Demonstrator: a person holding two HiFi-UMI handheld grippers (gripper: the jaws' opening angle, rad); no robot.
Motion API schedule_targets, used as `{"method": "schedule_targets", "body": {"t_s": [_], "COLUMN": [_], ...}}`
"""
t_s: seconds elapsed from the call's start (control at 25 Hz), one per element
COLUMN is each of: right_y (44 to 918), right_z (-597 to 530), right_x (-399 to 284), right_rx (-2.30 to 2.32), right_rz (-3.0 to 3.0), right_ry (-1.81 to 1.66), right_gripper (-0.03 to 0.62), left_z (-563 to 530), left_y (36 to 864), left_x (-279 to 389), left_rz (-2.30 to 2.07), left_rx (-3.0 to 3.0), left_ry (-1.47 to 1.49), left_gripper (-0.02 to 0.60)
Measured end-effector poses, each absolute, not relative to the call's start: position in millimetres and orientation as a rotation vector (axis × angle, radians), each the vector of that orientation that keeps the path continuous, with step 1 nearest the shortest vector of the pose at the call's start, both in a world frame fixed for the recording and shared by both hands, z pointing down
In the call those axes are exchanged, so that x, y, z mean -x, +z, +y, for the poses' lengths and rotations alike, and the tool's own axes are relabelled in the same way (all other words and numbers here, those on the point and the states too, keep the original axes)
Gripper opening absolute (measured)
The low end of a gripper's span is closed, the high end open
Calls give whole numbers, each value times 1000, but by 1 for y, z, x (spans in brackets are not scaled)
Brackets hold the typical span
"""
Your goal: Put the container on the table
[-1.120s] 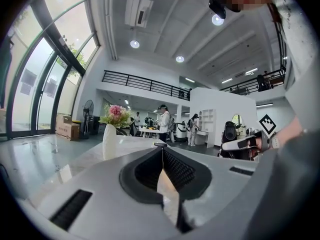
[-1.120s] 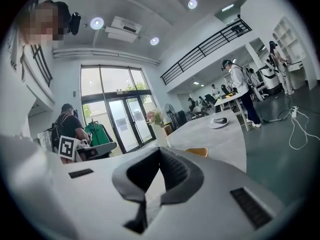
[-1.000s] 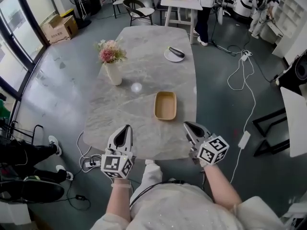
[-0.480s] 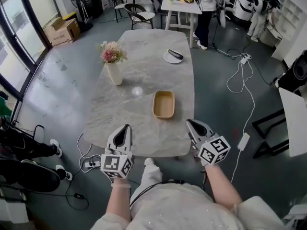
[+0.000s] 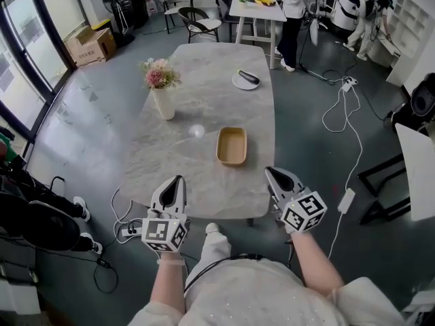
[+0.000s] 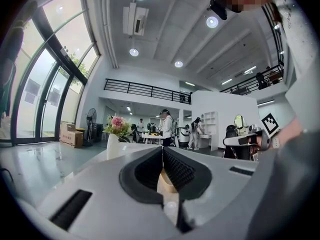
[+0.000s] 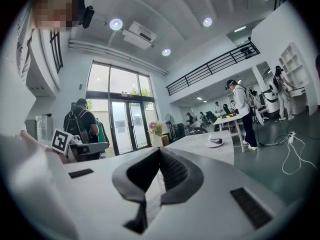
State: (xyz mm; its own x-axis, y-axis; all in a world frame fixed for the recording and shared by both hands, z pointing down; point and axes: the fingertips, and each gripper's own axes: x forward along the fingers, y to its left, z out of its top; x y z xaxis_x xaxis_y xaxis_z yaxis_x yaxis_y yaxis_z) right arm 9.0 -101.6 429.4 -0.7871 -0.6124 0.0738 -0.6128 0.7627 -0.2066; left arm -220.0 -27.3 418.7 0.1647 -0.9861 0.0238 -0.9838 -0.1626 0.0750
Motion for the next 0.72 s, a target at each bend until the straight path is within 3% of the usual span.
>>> {"method": "schedule_targets", "body": {"t_s": [0.72], "right_y": [425], "right_z": [-96], "right_x": [-19], "right_rx": [-1018], "right_rz": [-2956], "right_ry": [298], "right_gripper": [6], "left_z": [-24], "left_y": [414], "left_x": [213], "left_rz": [-2000], "left_rx": [-2338], "left_ry": [-33], "left_gripper": [8]}}
